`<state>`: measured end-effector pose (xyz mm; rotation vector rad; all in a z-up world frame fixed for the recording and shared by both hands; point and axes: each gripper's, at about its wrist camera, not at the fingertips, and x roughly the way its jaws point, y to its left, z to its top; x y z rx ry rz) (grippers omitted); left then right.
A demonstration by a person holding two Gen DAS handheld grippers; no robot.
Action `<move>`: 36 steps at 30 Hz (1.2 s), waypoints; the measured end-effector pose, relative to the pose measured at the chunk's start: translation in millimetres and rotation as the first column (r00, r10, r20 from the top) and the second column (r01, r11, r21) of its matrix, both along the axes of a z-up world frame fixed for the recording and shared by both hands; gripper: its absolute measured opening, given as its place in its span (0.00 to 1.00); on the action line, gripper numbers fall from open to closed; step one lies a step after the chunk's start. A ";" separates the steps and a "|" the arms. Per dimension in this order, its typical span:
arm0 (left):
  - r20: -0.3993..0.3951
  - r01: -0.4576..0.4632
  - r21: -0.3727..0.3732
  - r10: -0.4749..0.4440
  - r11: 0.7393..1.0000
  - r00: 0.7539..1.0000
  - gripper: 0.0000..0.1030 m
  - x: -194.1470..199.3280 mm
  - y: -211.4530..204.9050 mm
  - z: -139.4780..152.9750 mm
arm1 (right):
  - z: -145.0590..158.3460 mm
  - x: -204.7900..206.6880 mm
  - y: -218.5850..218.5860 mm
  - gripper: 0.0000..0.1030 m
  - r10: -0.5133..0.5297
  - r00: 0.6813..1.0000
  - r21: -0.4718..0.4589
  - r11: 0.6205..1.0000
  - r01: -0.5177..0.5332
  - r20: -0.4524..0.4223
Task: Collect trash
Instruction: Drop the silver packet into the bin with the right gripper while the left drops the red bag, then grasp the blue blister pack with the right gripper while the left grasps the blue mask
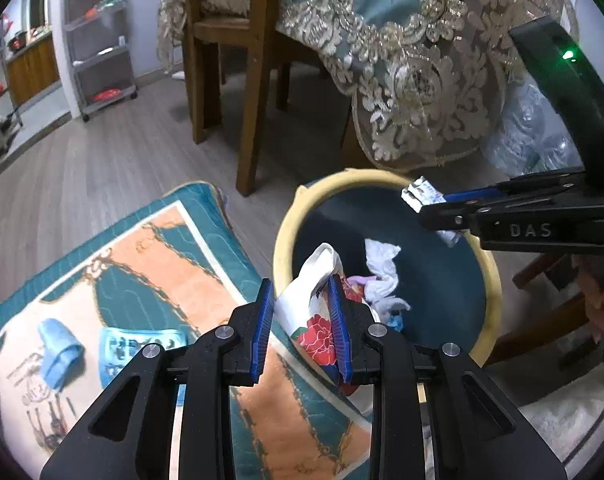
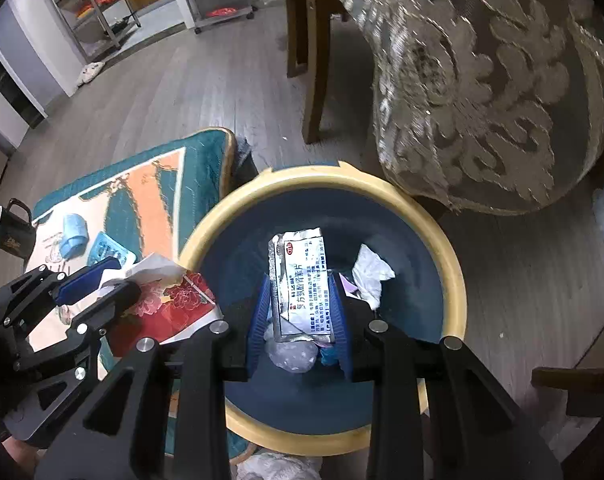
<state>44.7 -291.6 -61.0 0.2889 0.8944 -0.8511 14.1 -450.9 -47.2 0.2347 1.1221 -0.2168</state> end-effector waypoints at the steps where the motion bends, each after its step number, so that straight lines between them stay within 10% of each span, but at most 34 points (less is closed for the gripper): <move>1: -0.006 -0.002 0.000 0.002 1.000 1.000 0.29 0.8 -1.5 -1.7 | -1.1 -0.6 -1.4 0.28 -0.002 1.000 0.000 1.000 0.002 -0.004; 4: -0.029 0.001 -0.031 -0.002 1.000 1.000 0.31 2.2 -2.6 -1.6 | -4.1 -1.3 -5.4 0.28 -0.011 1.000 -0.001 1.000 0.011 -0.012; 8: -0.033 0.008 -0.051 -0.010 0.999 0.999 0.66 0.4 -2.0 -0.2 | -6.0 -1.1 -7.6 0.29 -0.014 1.000 -0.026 1.000 0.013 -0.020; 23: 0.036 -0.095 -0.001 0.095 0.995 0.995 0.68 15.4 71.7 30.9 | 7.2 14.9 8.6 0.56 -0.024 0.999 -0.010 1.000 0.024 0.028; 36: 0.143 -0.207 0.083 0.194 0.975 0.970 0.75 41.4 184.8 87.2 | 46.9 48.3 119.6 0.60 0.173 0.973 -0.088 0.983 -0.160 0.156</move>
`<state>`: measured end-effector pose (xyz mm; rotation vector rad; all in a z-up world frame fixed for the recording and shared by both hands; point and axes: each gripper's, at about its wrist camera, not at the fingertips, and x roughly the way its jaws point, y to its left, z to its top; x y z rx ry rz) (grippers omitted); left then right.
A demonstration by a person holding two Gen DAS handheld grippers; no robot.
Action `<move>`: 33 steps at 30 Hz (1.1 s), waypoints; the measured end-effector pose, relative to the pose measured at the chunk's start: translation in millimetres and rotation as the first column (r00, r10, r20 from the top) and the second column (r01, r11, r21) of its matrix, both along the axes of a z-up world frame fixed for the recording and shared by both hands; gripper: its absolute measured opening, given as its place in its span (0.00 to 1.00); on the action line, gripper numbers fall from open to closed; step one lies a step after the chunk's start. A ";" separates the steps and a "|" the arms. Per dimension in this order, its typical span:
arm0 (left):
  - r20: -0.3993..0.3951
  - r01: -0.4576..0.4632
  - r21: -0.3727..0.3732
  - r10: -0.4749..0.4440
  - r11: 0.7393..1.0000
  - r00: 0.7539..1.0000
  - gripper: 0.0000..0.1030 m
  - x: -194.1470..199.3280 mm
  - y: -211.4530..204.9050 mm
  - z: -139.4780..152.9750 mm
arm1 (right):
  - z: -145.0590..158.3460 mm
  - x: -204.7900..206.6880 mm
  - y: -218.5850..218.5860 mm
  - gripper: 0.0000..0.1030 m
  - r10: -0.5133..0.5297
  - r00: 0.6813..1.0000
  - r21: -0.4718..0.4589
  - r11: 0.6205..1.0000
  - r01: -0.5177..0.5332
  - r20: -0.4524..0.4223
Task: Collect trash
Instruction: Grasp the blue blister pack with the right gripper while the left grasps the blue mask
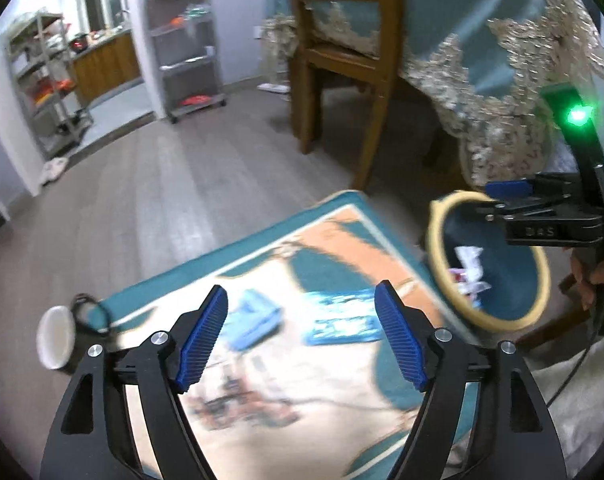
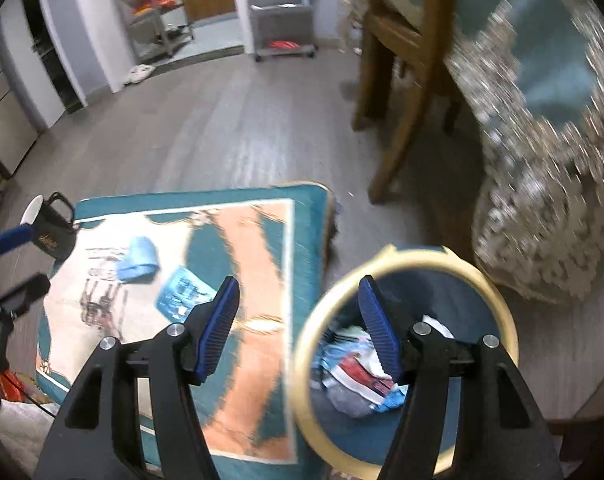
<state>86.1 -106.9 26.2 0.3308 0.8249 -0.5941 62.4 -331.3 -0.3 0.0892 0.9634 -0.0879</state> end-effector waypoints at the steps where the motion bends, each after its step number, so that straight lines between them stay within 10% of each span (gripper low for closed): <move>1: 0.018 -0.020 0.014 0.020 1.000 1.000 0.76 2.0 9.9 -0.1 | 1.1 2.6 8.8 0.60 0.013 1.000 -0.008 1.000 -0.013 0.007; 17: -0.077 -0.147 0.034 0.149 0.989 0.986 0.79 52.5 84.4 -48.8 | -36.5 36.6 85.8 0.63 0.188 0.981 -0.059 0.980 -0.191 -0.053; 33: -0.135 -0.045 0.116 0.061 0.992 0.989 0.83 82.2 65.2 -95.1 | -113.0 59.2 114.4 0.74 0.393 0.894 -0.074 0.906 -0.416 -0.215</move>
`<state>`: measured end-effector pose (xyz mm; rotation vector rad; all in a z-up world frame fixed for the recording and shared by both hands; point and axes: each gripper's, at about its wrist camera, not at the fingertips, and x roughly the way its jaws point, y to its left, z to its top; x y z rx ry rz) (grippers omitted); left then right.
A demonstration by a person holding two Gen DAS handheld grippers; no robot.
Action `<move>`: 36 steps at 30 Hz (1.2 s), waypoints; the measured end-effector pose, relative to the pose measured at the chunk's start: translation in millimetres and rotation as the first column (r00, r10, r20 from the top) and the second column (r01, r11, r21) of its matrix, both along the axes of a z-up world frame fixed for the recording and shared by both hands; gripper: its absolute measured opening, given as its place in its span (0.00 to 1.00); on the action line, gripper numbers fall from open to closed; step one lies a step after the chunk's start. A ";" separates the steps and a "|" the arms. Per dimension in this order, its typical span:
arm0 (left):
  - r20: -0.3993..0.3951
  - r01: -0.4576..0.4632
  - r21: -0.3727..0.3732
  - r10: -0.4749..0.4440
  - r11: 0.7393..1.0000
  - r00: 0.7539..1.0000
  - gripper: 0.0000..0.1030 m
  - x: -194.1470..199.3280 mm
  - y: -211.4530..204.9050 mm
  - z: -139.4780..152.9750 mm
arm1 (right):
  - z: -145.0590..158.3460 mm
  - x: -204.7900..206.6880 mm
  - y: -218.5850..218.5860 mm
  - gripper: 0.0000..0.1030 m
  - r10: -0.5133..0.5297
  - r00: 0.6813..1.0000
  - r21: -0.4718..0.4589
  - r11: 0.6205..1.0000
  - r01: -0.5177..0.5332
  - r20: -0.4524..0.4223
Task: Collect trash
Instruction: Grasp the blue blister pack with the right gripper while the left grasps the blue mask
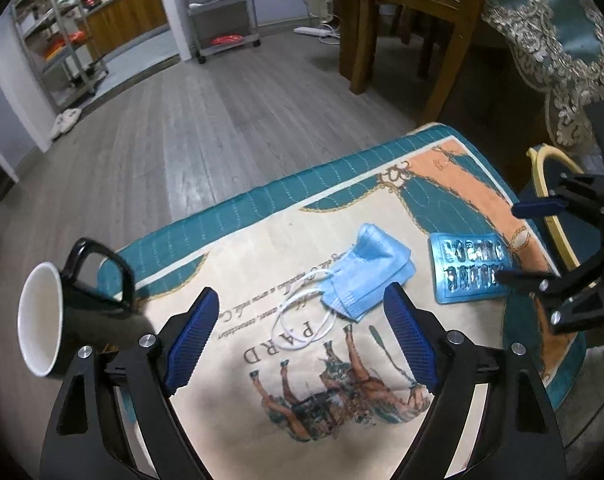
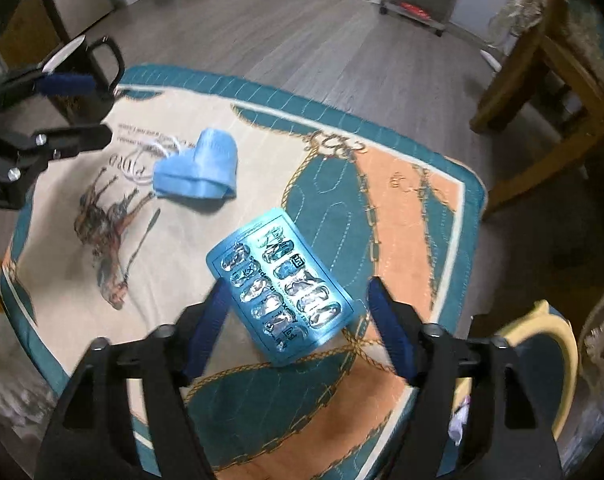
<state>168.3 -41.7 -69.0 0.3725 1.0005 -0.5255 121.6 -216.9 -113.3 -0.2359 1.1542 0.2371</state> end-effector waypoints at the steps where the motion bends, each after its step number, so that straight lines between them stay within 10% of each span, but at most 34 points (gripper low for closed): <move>1: -0.001 0.008 0.004 -0.008 1.000 1.000 0.83 0.1 -1.3 -1.4 | -3.2 1.3 0.4 0.74 0.016 1.000 0.004 1.000 -0.016 -0.004; 16: -0.065 0.066 0.039 -0.063 0.997 0.996 0.84 13.2 -20.5 -36.0 | -43.2 17.1 10.2 0.83 0.121 0.991 -0.039 0.992 -0.123 -0.050; 29: -0.107 0.205 0.078 -0.196 0.976 0.975 0.83 10.7 -65.8 -66.6 | -32.1 12.6 -15.1 0.53 0.104 0.992 0.095 0.991 -0.097 -0.071; 36: -0.118 0.224 0.101 -0.212 0.969 0.970 0.35 7.5 -66.0 -64.9 | -20.1 9.9 -22.6 0.32 0.092 0.994 0.157 0.984 -0.082 -0.059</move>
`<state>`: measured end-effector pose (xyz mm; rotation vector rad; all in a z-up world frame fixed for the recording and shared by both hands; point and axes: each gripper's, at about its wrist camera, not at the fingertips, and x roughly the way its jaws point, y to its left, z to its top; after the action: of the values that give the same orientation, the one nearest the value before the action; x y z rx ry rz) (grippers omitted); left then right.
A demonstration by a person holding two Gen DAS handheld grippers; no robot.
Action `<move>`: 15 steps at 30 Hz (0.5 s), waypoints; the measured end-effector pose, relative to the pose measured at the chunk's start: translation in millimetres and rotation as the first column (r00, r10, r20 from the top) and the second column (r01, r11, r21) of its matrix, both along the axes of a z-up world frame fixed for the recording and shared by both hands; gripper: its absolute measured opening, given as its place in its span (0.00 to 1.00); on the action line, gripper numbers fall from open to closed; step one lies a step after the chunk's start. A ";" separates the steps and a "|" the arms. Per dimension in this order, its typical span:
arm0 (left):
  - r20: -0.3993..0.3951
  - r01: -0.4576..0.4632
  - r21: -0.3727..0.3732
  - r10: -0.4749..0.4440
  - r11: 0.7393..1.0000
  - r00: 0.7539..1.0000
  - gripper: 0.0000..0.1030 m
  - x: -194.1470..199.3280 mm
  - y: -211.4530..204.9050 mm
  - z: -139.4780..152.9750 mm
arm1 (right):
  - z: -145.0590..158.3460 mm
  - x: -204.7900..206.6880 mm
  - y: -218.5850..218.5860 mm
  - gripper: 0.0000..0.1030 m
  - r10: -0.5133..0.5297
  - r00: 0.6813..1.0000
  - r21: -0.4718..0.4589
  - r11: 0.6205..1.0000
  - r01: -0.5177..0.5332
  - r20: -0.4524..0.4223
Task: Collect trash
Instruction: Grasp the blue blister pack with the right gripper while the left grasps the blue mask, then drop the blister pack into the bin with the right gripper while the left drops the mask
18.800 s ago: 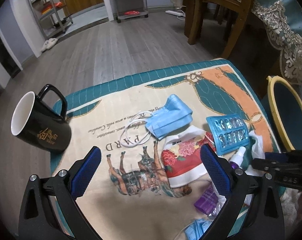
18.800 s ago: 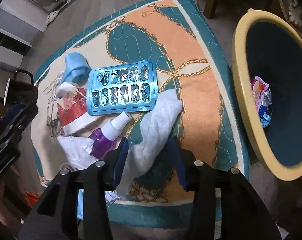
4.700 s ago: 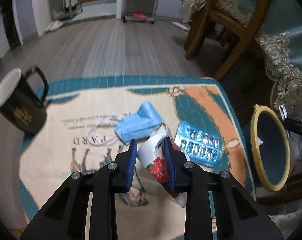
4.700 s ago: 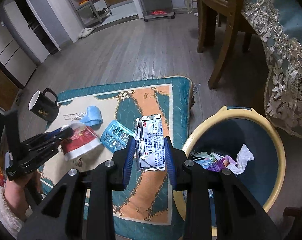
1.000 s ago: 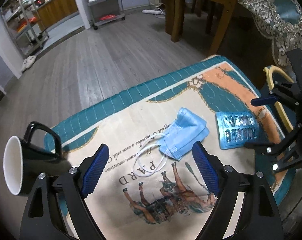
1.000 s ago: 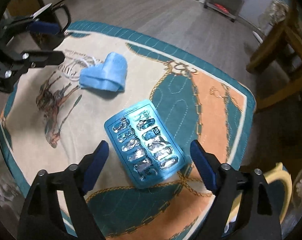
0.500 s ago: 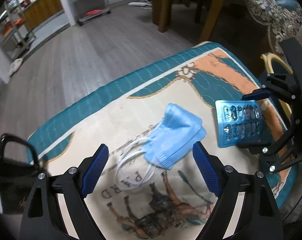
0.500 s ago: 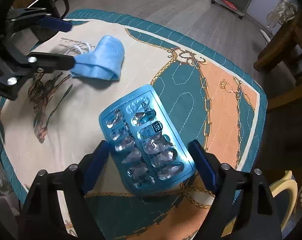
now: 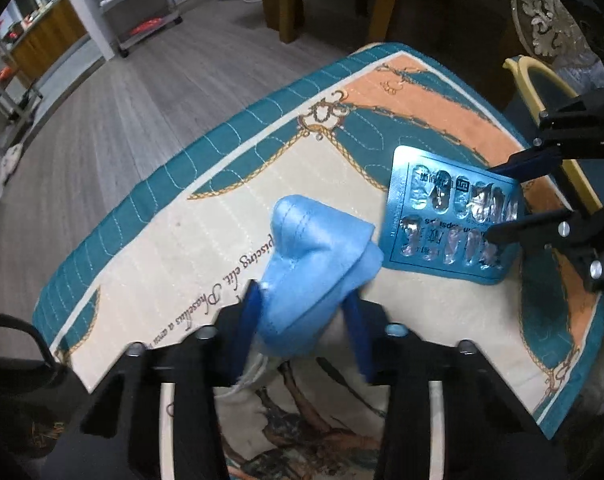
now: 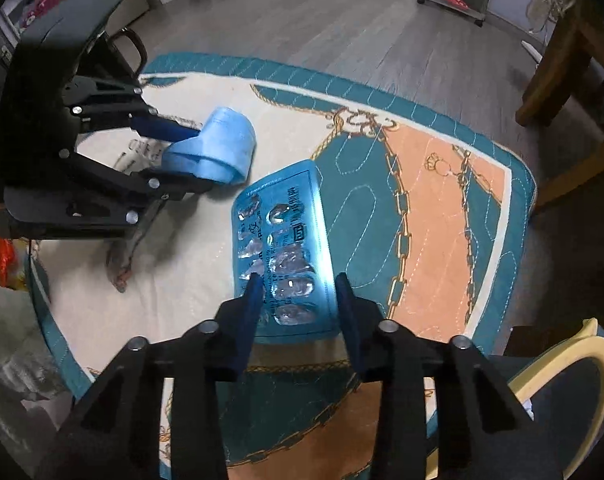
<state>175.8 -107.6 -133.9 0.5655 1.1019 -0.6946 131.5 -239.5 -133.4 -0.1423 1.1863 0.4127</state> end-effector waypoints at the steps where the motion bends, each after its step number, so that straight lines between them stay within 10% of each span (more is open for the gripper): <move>1: 0.003 -0.003 0.000 0.003 1.000 1.000 0.33 -0.3 1.2 1.5 | 2.7 -2.9 1.3 0.29 0.000 1.000 0.004 1.000 0.000 -0.002; 15: 0.102 0.004 -0.048 0.001 0.999 0.995 0.23 -52.3 -11.0 63.9 | 53.6 -45.2 11.2 0.08 0.000 0.998 -0.049 0.999 0.003 0.062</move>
<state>123.4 -118.6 -70.0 0.5546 0.9875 -0.6842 86.3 -228.3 -79.7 -0.1957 1.1354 0.3752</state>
